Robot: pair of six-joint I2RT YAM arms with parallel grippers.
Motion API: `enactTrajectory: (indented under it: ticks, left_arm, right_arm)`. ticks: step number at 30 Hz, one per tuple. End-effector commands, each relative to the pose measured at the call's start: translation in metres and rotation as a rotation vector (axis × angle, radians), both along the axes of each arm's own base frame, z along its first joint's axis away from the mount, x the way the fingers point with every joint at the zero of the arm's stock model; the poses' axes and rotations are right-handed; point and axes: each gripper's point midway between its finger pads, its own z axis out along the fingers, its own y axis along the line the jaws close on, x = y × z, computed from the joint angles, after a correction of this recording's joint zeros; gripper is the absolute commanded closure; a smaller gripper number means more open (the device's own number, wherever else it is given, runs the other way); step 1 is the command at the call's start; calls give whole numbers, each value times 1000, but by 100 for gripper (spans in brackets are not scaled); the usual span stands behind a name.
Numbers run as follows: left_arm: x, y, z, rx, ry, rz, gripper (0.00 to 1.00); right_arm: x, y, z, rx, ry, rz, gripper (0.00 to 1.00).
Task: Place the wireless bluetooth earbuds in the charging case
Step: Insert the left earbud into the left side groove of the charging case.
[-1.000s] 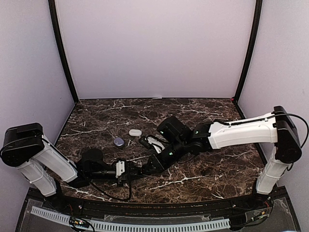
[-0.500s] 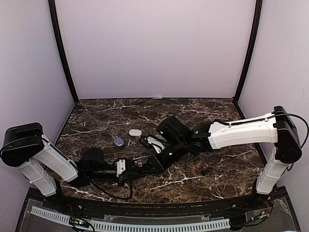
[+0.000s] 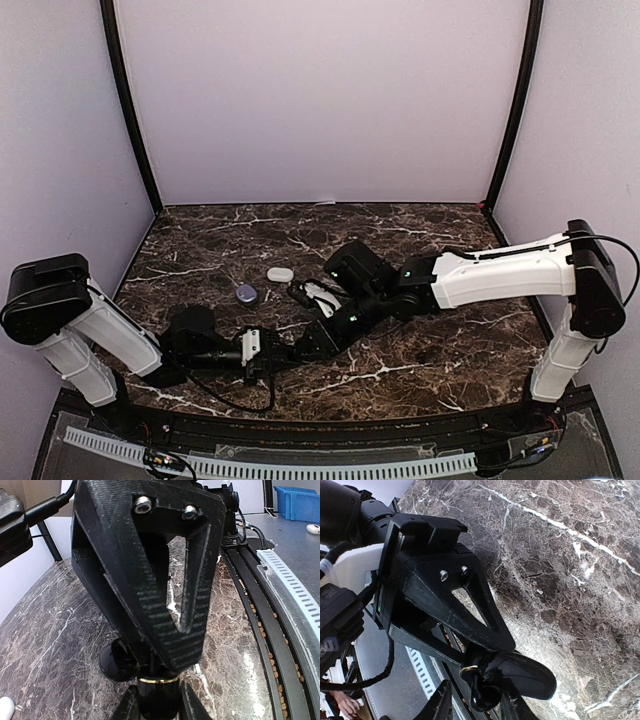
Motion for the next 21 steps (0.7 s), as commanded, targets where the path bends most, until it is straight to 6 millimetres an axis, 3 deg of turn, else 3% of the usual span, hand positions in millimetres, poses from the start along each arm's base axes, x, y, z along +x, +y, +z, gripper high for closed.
enactTrajectory:
  ticks: [1,10,21]
  left_arm:
    - [-7,-6,9,-33,8,-55,92]
    - [-11,-7,11,-47,22,-73,92]
    - [-15,-7,15,-74,59,-101,92]
  right_arm:
    - [6,11,22,65,-52,-14,71]
    - [8,10,24,65,-55,-25,72]
    - [7,12,25,71,-51,-19,80]
